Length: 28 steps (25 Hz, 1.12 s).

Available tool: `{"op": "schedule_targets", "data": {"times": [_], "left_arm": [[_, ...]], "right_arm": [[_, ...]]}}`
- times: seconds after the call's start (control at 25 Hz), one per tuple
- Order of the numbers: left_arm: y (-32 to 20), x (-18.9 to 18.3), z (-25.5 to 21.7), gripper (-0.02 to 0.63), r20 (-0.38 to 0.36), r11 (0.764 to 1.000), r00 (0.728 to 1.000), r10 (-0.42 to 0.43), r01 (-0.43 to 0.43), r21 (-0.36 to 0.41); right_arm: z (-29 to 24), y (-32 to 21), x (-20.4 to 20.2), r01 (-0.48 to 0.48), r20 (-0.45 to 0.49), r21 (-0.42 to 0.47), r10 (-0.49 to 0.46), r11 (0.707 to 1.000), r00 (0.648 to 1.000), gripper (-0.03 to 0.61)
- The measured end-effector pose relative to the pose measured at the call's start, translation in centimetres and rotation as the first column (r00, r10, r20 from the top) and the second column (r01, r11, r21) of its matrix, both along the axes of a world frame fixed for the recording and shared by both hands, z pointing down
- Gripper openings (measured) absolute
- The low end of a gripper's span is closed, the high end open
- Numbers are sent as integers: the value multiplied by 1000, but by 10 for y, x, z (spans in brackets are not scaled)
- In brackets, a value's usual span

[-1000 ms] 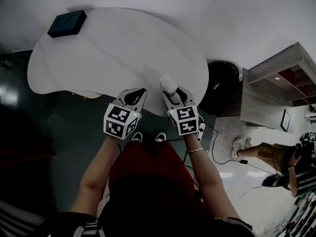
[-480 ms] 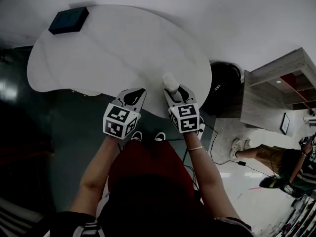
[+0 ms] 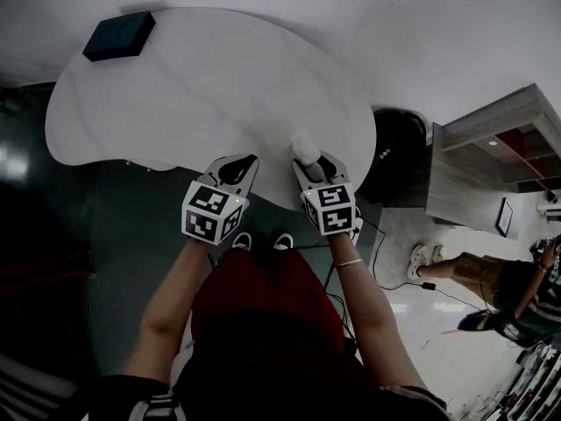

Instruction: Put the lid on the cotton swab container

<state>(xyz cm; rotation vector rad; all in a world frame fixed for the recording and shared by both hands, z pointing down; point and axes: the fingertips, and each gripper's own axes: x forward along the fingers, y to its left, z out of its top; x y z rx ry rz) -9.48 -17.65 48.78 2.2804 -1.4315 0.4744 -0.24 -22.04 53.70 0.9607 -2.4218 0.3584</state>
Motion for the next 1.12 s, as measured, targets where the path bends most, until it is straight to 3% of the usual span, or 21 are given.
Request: {"op": "schedule_targets", "data": {"times": [0.84, 1.12], "left_arm": [[5, -7, 4, 26, -4, 1000, 1000, 23, -23, -16], [9, -14, 5, 26, -25, 999, 999, 39, -39, -13]], "right_arm": [[1, 2, 1, 6, -4, 22, -6, 1000, 1000, 210], [1, 11, 6, -30, -16, 22, 30, 999, 999, 210]]}}
